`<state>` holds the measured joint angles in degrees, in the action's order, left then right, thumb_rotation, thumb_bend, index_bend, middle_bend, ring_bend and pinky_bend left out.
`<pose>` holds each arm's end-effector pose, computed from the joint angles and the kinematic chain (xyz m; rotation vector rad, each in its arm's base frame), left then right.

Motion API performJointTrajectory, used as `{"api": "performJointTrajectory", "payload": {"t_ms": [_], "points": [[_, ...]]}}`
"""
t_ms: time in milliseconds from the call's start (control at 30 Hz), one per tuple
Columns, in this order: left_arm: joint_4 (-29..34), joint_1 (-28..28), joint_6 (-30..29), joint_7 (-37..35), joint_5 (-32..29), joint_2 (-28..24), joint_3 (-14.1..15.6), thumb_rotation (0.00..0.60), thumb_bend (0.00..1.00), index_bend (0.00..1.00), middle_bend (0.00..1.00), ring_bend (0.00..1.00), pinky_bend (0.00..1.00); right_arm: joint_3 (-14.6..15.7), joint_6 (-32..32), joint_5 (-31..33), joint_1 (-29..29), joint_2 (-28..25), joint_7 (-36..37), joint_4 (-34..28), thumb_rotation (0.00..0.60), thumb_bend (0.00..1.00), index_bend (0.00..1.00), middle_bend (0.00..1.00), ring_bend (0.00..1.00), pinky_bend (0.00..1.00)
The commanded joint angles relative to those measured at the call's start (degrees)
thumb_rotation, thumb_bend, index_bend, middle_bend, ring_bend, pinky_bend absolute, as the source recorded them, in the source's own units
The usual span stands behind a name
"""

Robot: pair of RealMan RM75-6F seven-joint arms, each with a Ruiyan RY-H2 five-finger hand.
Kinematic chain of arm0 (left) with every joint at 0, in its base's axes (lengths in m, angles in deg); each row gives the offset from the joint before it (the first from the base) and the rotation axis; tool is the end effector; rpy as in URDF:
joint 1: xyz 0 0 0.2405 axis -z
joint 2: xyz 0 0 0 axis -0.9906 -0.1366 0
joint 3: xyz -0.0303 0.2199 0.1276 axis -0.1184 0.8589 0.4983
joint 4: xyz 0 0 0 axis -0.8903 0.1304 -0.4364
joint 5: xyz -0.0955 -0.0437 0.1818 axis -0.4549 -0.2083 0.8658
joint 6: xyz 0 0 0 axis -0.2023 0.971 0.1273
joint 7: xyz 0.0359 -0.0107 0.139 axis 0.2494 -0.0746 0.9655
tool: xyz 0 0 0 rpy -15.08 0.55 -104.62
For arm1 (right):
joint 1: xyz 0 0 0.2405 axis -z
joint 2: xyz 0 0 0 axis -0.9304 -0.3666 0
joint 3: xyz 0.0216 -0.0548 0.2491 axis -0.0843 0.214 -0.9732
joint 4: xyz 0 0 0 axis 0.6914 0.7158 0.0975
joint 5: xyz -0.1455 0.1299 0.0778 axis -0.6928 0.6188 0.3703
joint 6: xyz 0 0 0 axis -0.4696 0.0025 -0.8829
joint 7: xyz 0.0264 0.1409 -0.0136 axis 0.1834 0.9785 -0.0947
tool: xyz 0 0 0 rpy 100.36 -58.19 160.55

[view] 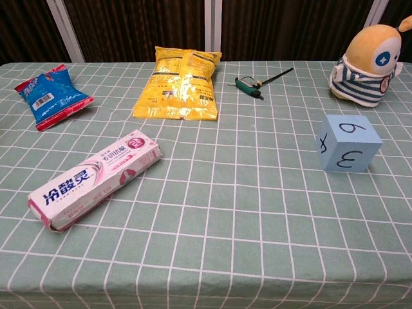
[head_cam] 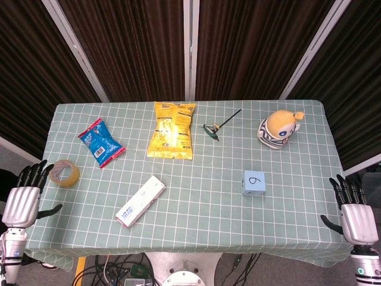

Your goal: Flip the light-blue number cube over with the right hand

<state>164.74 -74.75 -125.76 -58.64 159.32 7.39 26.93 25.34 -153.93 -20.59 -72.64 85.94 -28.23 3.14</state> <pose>-0.3022 0.1955 0.1384 -1.4006 -0.9044 -0.9013 -0.3465 -0.1683 0.1400 1.3815 -0.8223 0.8754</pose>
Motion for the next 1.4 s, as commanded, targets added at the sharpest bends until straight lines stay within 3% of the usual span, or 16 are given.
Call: {"api": "performJointTrajectory", "payload": {"t_ms": [33, 267, 367, 467, 500, 533, 567, 633, 700, 800, 867, 967, 1133, 1400], "points": [[0.0, -0.01, -0.06, -0.05, 0.13, 0.06, 0.04, 0.6, 0.0, 0.07, 0.0, 0.0, 0.04, -0.07, 0.0, -0.38, 0.13, -0.35, 0.09, -0.4, 0.6, 0.08, 0.0, 0.0, 0.0, 0.0], [0.43, -0.01, 0.08, 0.36, 0.76, 0.1, 0.54, 0.6, 0.0, 0.07, 0.0, 0.0, 0.04, -0.64, 0.44, -0.95, 0.22, -1.87, 0.87, -2.27, 0.6, 0.09, 0.0, 0.0, 0.0, 0.0], [0.47, 0.29, 0.58, 0.26, 0.66, 0.05, 0.47, 0.6, 0.0, 0.07, 0.0, 0.0, 0.04, -0.89, 0.83, -1.05, 0.12, -2.64, 0.56, -3.41, 0.6, 0.16, 0.0, 0.0, 0.0, 0.0], [0.22, 0.45, 1.03, -0.09, 0.74, 0.34, 0.65, 0.6, 0.0, 0.07, 0.0, 0.0, 0.04, -0.97, 2.8, -0.12, -0.2, -3.59, -0.69, -4.97, 0.6, 0.58, 0.0, 0.0, 0.0, 0.0], [0.19, 0.45, 1.15, -0.14, 0.87, 0.42, 0.82, 0.6, 0.0, 0.07, 0.0, 0.0, 0.04, -1.04, 3.54, 0.4, -0.33, -3.89, -1.49, -5.61, 0.6, 0.79, 0.0, 0.0, 0.0, 0.0], [0.21, 0.41, 1.21, -0.24, 1.08, 0.46, 1.04, 0.6, 0.0, 0.07, 0.0, 0.0, 0.04, -1.31, 3.95, 0.91, -0.43, -4.02, -2.34, -6.16, 0.6, 0.93, 0.0, 0.02, 0.01, 0.05], [0.22, 0.34, 1.07, -0.41, 1.48, 0.55, 1.26, 0.6, 0.0, 0.07, 0.0, 0.0, 0.04, -1.8, 3.99, 1.36, -0.54, -3.91, -3.06, -6.7, 0.6, 0.98, 0.0, 0.05, 0.05, 0.11], [-0.07, 0.19, 0.68, -0.42, 2.06, 0.82, 1.52, 0.6, 0.0, 0.07, 0.0, 0.0, 0.04, -2.07, 4.56, 1.69, -0.73, -3.85, -3.01, -7.38, 0.6, 1.0, 0.0, 0.25, 0.29, 0.4], [-0.27, 0.05, 0.5, -0.37, 2.22, 1.24, 1.69, 0.6, 0.0, 0.07, 0.0, 0.0, 0.04, -1.75, 6.19, 1.6, -1.21, -4.47, -2.38, -8.13, 0.6, 1.0, 0.0, 0.49, 0.55, 0.63], [-0.19, -0.04, 0.4, -0.04, 2.42, 1.61, 1.89, 0.6, 0.0, 0.07, 0.0, 0.0, 0.04, -1.58, 7.81, 1.75, -1.71, -4.88, -2.93, -8.24, 0.6, 1.0, 0.0, 0.77, 0.75, 0.75], [-0.24, -0.1, 0.37, 0.26, 2.6, 1.6, 2.06, 0.6, 0.0, 0.07, 0.0, 0.0, 0.04, -1.07, 9.86, 1.91, -2.16, -6.04, -1.93, -9.37, 0.6, 1.0, 0.0, 0.88, 0.82, 0.78], [-0.2, -0.04, 0.64, 0.26, 2.34, 1.36, 2.01, 0.6, 0.0, 0.07, 0.0, 0.0, 0.04, -0.15, 14.03, 2.48, -3.26, -8.17, -0.64, -11.1, 0.6, 1.0, 0.0, 0.95, 0.87, 0.79], [-0.34, 0.36, 1.44, 0.26, 2.37, 1.23, 2.08, 0.6, 0.0, 0.07, 0.0, 0.0, 0.04, 0.65, 24.53, 4.78, -7.34, -11.98, 0.6, -14.37, 0.6, 1.0, 0.0, 0.97, 0.88, 0.8], [-1.28, 0.46, 2.4, -0.3, 1.64, 1.72, 2.28, 0.6, 0.0, 0.07, 0.0, 0.0, 0.04, -1.74, 40.02, 9.14, -16.3, -14.54, 4.0, -18.2, 0.6, 1.0, 0.0, 0.97, 0.88, 0.8]]}}
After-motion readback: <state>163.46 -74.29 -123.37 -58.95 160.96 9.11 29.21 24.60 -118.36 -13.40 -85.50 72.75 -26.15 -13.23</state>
